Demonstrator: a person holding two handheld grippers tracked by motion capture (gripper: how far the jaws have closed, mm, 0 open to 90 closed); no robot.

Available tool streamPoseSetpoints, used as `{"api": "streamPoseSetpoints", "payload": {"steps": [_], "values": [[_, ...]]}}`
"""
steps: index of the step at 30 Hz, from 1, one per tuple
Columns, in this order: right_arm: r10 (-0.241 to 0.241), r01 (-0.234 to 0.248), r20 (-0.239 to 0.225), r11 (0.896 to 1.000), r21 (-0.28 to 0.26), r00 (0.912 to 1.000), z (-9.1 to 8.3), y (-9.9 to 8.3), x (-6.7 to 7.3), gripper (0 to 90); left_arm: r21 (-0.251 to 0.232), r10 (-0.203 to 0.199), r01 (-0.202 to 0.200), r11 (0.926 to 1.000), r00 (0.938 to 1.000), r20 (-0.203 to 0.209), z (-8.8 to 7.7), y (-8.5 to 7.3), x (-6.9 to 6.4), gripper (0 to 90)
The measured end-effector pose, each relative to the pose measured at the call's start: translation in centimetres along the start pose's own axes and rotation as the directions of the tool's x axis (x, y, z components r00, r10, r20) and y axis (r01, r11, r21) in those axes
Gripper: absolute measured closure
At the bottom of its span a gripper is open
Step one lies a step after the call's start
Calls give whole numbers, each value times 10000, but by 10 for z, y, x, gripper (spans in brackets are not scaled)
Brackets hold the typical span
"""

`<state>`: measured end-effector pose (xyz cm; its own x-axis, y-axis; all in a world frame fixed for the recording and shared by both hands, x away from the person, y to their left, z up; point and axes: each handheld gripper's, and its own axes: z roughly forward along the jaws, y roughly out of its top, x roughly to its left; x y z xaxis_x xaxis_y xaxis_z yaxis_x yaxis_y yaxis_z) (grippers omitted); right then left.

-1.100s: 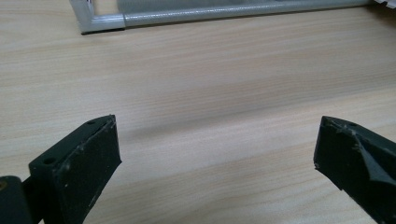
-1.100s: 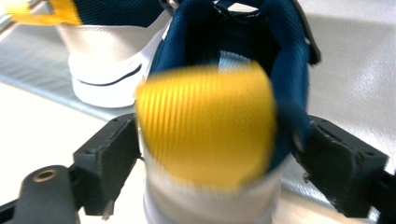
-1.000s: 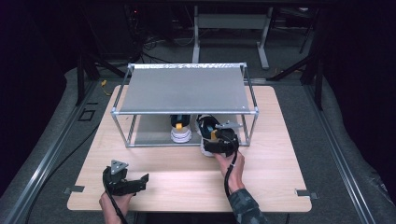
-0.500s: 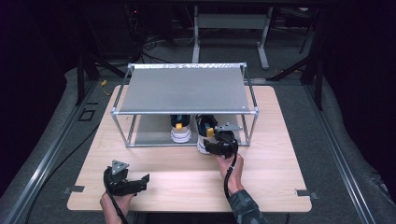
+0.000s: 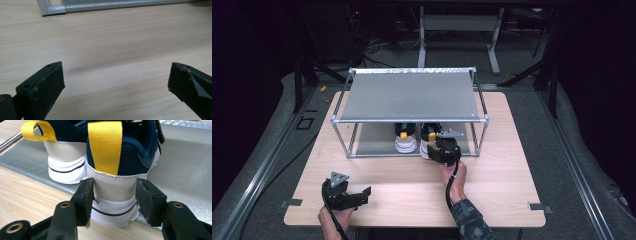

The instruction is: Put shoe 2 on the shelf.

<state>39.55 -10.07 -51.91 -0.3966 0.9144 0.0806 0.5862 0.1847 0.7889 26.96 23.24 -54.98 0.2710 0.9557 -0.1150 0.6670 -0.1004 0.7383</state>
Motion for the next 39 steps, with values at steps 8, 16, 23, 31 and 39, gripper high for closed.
{"api": "streamPoseSetpoints", "payload": {"steps": [8, 16, 23, 31, 39], "values": [[-21, 21, 46, 10000, 80, 10000, 9, 5, 1, 509, 16, 41, -41, 10000, 10000, -28, 0, 1, 0, 6], [-328, 325, 305, 9994, 100, 9990, 16, 7, 6, 518, 1, 70, -70, 10000, 10000, -18, -1, 2, -1, 7], [-354, 351, 131, 9992, 209, 9993, 13, 7, 2, 467, 45, 66, -66, 10000, 10000, 41, 1, 1, -2, 6], [-829, 821, -347, 9964, -221, 9960, -38, -6, -9, 345, 43, 31, -31, 10000, 10000, -46, 2, -3, 1, 6], [-782, 780, -840, 9969, -54, 9934, -87, -35, -45, 201, -47, 87, -87, 10000, 9999, -105, -2, -1, 2, 4]]}}
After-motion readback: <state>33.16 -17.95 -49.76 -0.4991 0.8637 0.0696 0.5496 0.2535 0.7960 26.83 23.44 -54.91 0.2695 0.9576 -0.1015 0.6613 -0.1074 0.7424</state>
